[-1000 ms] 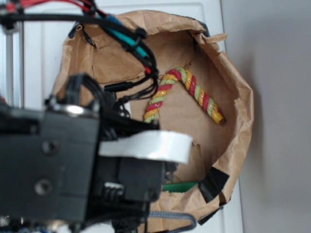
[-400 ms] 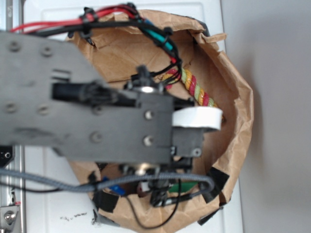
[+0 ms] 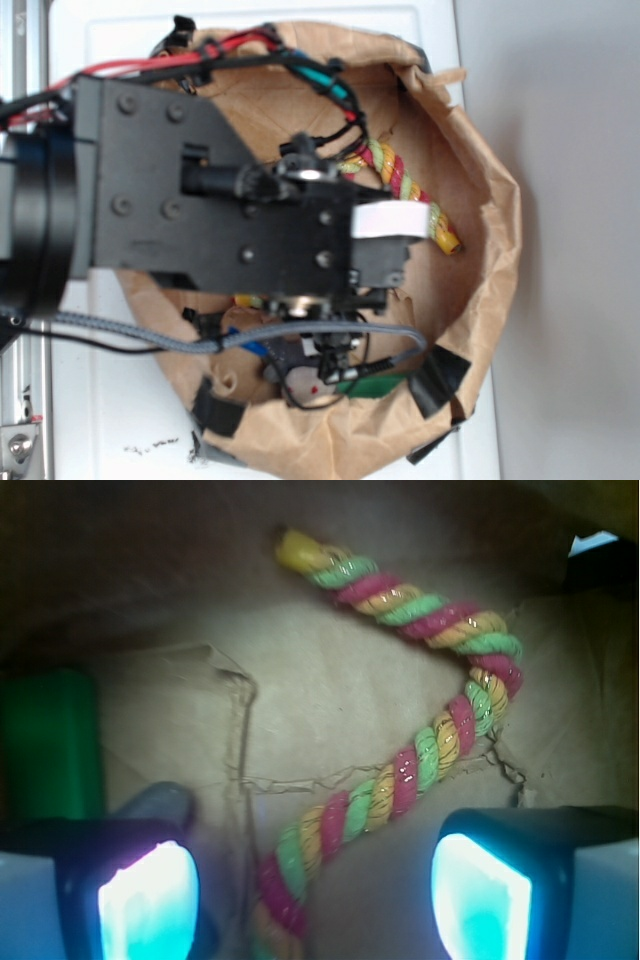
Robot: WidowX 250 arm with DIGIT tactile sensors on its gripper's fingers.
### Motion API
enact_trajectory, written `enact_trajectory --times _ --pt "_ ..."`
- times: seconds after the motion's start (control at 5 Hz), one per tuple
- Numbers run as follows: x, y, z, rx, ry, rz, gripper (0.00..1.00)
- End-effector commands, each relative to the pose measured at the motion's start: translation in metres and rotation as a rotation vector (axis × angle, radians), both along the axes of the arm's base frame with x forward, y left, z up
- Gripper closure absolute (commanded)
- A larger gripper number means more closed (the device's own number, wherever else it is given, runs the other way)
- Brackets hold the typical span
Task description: Grab the multicolored rope.
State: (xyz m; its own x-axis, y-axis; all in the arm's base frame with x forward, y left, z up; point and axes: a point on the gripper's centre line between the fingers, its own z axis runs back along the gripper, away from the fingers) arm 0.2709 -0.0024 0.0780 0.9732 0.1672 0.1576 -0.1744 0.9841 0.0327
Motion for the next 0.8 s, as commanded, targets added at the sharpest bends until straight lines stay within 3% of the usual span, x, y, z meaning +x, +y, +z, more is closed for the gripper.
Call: enact_trajectory --times 0.0,0.2,0.4,0.6 --pt "0.031 0.004 -0.037 0.036 -0.065 0.028 0.00" --pt "0.036 -0.005 -0.053 0.047 -0.041 0.023 0.00" --pt "0.032 -0.009 -0.057 0.071 -0.053 0.042 1.00" --pt "0.031 -0.008 -0.048 0.072 -0.087 0.066 1.00"
